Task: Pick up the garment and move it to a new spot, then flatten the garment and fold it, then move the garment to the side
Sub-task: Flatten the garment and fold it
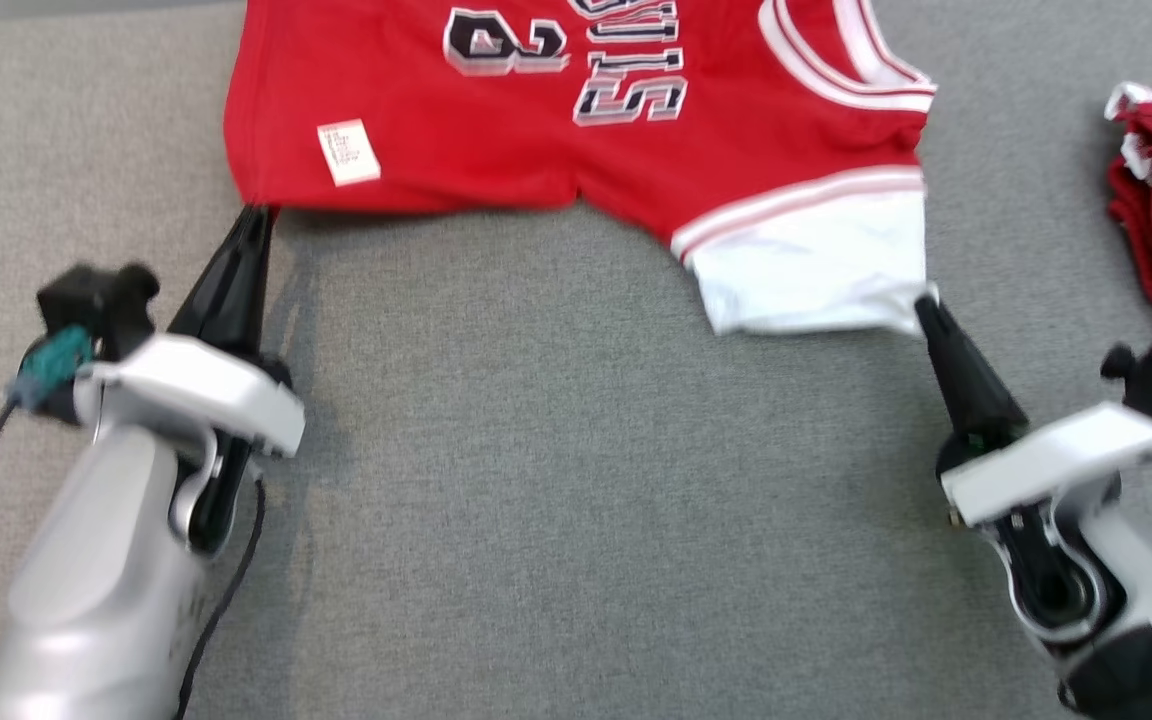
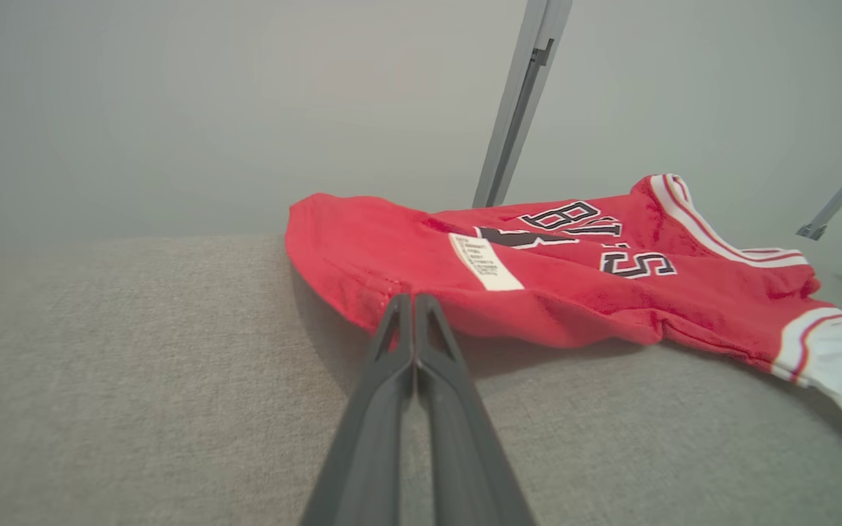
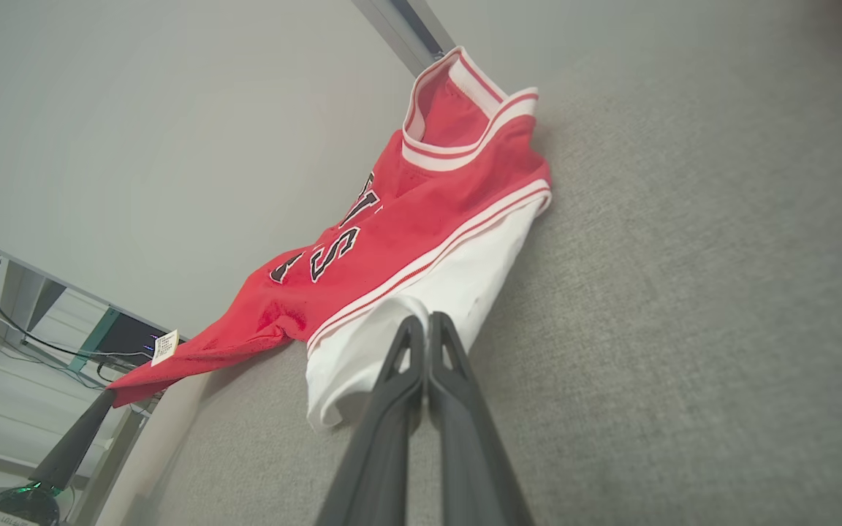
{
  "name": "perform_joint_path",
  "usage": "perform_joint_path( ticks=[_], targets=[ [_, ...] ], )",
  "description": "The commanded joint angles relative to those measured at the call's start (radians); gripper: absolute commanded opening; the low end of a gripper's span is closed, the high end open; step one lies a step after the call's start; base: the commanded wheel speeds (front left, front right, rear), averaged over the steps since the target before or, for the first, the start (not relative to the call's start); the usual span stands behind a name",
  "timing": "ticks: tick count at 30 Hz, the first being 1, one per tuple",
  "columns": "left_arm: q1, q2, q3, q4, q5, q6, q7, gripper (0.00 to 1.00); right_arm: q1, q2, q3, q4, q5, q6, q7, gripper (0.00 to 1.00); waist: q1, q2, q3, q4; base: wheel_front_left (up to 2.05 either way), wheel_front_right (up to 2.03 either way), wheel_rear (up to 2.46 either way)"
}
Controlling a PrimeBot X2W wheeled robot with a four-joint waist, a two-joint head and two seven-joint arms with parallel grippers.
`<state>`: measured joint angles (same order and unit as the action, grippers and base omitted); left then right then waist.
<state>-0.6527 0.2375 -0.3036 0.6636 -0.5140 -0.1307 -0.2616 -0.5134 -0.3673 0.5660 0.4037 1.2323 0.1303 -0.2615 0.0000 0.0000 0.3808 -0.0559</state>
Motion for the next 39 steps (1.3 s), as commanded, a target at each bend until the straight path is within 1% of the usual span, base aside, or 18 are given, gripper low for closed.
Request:
perform_joint_path(
  ticks=[1,4,8,9,10,13,16,20,22,27,29,33,36,39],
  targets=[
    [0.072,0.018,0.025,-0.051,0.029,0.001,-0.003,0.00,0.071,-0.022,-0.019,-0.061,-0.013,0.001,-0.005,0.00,0.0000,0.0000,-0.041,-0.015,0.00,0.00,0.00],
    [0.186,0.038,0.062,-0.157,0.069,0.012,-0.003,0.00,0.198,-0.048,-0.048,-0.167,-0.022,0.001,-0.005,0.00,0.0000,0.0000,-0.080,-0.024,0.00,0.00,0.00],
    [0.340,0.061,0.089,-0.296,0.102,0.042,-0.003,0.00,0.357,-0.091,-0.083,-0.289,-0.039,0.001,-0.005,0.00,0.0000,0.0000,-0.136,-0.021,0.00,0.00,0.00],
    [0.340,0.061,0.089,-0.296,0.102,0.042,-0.003,0.00,0.357,-0.091,-0.083,-0.289,-0.039,0.001,-0.005,0.00,0.0000,0.0000,-0.136,-0.021,0.00,0.00,0.00],
    [0.375,0.064,0.093,-0.330,0.105,0.052,-0.003,0.00,0.400,-0.100,-0.088,-0.311,-0.038,0.001,-0.005,0.00,0.0000,0.0000,-0.148,-0.019,0.00,0.00,0.00],
    [0.487,0.076,0.105,-0.442,0.101,0.092,0.015,0.00,0.508,-0.133,-0.104,-0.384,-0.050,0.001,0.003,0.00,0.0000,0.0000,-0.182,-0.017,0.00,0.00,0.00],
    [0.593,0.087,0.120,-0.565,0.093,0.141,0.059,0.00,0.613,-0.159,-0.136,-0.428,-0.075,0.001,0.031,0.00,0.0000,0.0000,-0.214,-0.018,0.00,0.00,0.00],
    [0.735,0.090,0.130,-0.723,0.084,0.211,0.139,0.00,0.746,-0.173,-0.201,-0.474,-0.100,0.001,0.106,0.00,0.0000,0.0000,-0.261,-0.019,0.00,0.00,0.00],
    [0.799,0.093,0.135,-0.789,0.082,0.244,0.181,0.00,0.809,-0.173,-0.249,-0.488,-0.122,0.001,0.152,0.00,0.0000,0.0000,-0.283,-0.017,0.00,0.00,0.00],
    [0.922,0.101,0.135,-0.919,0.082,0.313,0.280,0.00,0.933,-0.137,-0.384,-0.552,-0.178,0.001,0.268,0.00,0.0000,0.0000,-0.315,-0.009,0.00,0.00,0.00],
    [0.952,0.106,0.127,-0.958,0.083,0.326,0.315,0.00,0.954,-0.109,-0.423,-0.582,-0.208,0.001,0.314,0.00,0.0000,0.0000,-0.317,-0.005,0.00,0.00,0.00],
    [0.970,0.114,0.118,-1.000,0.086,0.339,0.354,0.00,0.966,-0.037,-0.487,-0.625,-0.264,0.001,0.395,0.00,0.0000,0.0000,-0.310,0.004,0.00,0.00,0.00],
    [0.948,0.121,0.113,-1.001,0.084,0.333,0.373,0.00,0.941,0.008,-0.518,-0.644,-0.299,0.001,0.447,0.00,0.0000,0.0000,-0.295,0.008,0.00,0.00,0.00],
    [0.925,0.131,0.108,-0.988,0.078,0.322,0.394,0.00,0.899,0.038,-0.527,-0.657,-0.331,0.001,0.481,0.00,0.0000,0.0000,-0.275,0.007,0.00,0.00,0.00]
  ],
)
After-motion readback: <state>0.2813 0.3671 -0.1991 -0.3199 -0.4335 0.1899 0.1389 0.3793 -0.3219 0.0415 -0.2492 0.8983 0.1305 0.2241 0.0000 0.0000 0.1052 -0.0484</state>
